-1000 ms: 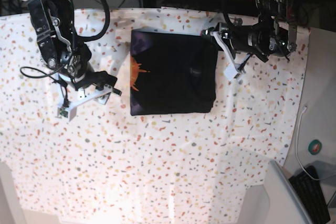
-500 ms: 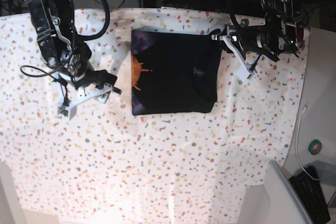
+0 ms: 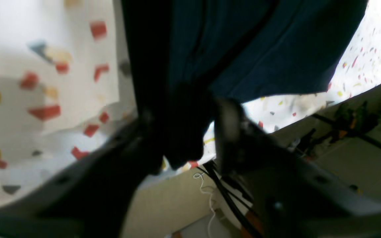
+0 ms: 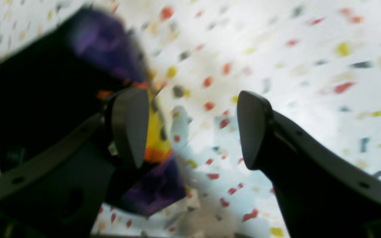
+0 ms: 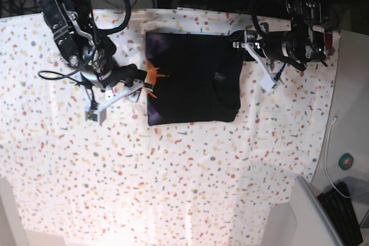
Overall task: Layout the t-shirt on the table in an organized manner, then fold the t-shirt properly
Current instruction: 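Pull the folded stack's edge with the left gripper to square it, then press the stack's edge with the left gripper while the right gripper holds the print edge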
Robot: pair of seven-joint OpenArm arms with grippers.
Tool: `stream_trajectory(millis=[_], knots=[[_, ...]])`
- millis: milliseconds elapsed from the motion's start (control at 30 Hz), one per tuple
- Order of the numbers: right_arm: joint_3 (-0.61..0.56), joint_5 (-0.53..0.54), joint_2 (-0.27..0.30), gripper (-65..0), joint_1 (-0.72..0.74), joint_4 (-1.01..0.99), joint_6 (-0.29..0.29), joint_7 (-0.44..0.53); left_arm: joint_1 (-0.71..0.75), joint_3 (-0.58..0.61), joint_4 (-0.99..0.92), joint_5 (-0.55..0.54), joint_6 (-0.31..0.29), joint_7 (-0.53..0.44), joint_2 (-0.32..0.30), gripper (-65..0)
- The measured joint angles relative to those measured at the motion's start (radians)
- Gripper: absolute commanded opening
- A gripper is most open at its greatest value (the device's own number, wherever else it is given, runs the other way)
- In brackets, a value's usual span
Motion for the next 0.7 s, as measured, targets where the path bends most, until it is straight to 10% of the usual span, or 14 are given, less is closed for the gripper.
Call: stream_trajectory(millis=[300,500,700], knots=[[-0.048,-0.005,0.005,-25.7,0.010,-0.001,0.000,0.061,0.024,-0.180,0.079,0.015,0.000,0.008,-0.028,-26.2],[-0.048,-0.005,0.002,-25.5,0.033,-0.008,0.001,0.064,0.043,-0.112,0.241,0.001,-0.005,0.010,-0.019,-11.5],[-0.050,-0.008,0.005,-25.7,0.034,-0.052,0.000,0.063,0.021,-0.092,0.222,0.018,-0.003,0.011,-0.014,-10.7]])
